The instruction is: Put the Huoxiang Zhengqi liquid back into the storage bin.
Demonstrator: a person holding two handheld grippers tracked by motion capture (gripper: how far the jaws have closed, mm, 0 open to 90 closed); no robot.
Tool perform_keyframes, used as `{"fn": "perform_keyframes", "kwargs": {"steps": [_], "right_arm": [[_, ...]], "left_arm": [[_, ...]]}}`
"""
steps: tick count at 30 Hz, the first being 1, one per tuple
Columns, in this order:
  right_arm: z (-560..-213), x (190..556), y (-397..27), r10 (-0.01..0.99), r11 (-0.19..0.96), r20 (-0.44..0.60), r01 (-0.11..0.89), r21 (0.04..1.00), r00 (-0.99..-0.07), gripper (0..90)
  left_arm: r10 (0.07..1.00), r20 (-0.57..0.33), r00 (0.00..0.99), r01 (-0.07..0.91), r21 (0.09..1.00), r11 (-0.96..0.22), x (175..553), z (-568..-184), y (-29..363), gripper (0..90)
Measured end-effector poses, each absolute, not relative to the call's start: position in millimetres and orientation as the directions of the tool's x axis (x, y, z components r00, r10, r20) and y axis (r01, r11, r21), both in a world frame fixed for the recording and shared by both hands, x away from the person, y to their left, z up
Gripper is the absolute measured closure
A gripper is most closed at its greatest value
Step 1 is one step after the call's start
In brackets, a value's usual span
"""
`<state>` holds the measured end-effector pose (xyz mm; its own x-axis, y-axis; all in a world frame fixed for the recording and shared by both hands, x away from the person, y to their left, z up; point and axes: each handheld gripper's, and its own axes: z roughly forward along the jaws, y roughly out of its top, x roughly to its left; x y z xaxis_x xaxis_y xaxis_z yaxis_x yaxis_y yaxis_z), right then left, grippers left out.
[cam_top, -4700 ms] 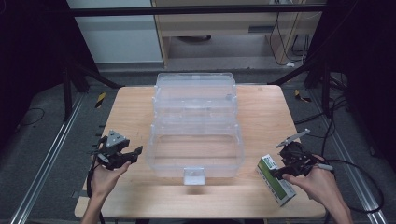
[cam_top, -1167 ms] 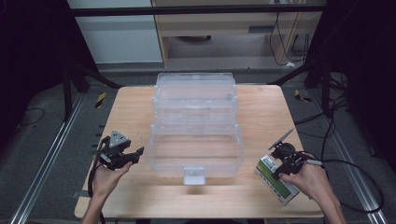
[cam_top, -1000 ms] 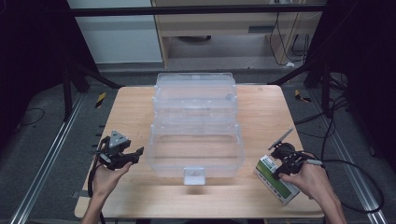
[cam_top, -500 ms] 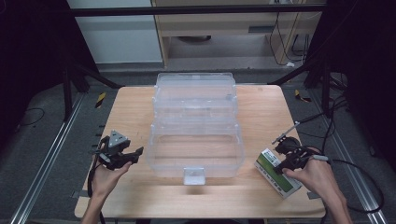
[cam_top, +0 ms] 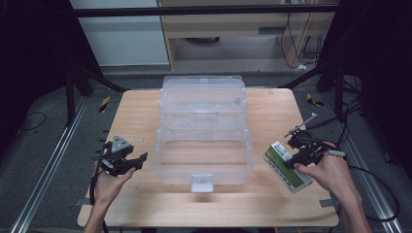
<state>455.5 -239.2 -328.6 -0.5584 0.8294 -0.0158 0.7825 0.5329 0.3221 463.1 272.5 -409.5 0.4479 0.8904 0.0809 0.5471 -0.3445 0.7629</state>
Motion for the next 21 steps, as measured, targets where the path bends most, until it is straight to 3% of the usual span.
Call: {"fn": "perform_keyframes", "kwargs": {"steps": [21], "right_arm": [[-281.7, 462.3, -225.9, 0.801, 0.571, -0.074, 0.722, 0.391, -0.594, 63.9]], "left_arm": [[0.893, 0.08, 0.443, 0.555, 0.758, -0.343, 464.6, -411.2, 275.2, 39.5]]}}
